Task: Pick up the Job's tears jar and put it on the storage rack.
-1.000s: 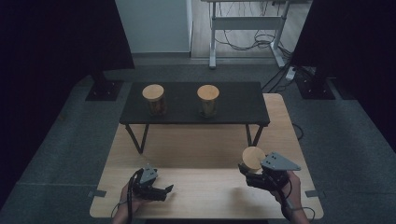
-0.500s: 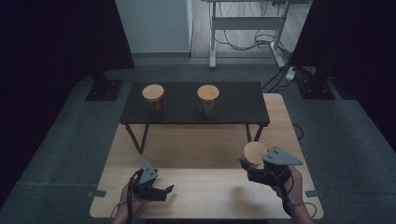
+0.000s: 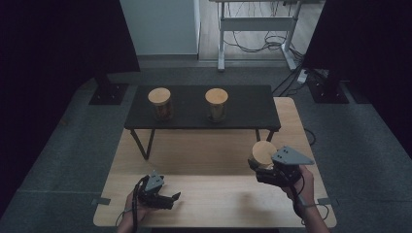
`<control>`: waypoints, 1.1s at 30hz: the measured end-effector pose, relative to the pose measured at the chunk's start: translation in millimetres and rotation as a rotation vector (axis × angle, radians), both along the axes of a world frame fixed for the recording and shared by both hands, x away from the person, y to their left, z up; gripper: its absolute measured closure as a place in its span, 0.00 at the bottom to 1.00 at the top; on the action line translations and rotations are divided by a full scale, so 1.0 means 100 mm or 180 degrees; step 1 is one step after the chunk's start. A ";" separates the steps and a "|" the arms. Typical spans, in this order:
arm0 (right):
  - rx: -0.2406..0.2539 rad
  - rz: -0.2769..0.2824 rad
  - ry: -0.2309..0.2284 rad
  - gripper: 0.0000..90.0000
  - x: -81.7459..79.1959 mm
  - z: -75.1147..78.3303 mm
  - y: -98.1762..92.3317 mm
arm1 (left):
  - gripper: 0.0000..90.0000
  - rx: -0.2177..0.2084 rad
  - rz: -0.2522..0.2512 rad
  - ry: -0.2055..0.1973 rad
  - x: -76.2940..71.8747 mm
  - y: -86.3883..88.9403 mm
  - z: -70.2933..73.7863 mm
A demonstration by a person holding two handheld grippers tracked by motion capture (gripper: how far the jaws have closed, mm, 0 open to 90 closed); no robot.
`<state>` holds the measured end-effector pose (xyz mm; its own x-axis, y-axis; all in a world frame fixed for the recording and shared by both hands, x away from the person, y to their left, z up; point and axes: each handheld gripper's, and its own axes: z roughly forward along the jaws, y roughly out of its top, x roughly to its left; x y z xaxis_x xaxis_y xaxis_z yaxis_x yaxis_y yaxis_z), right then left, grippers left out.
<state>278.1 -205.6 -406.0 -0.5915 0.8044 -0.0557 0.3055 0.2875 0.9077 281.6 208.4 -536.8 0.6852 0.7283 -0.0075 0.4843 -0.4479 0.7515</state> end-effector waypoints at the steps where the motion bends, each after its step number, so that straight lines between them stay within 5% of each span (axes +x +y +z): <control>1: -0.0007 -0.0002 0.0000 0.27 0.02 0.01 0.01 | 0.08 -0.0002 -0.0002 0.0000 0.00 0.00 0.00; 33: 0.0018 -0.0066 0.0006 0.27 0.31 0.21 -0.02 | 0.08 -0.0002 0.0006 -0.0006 0.00 0.01 0.00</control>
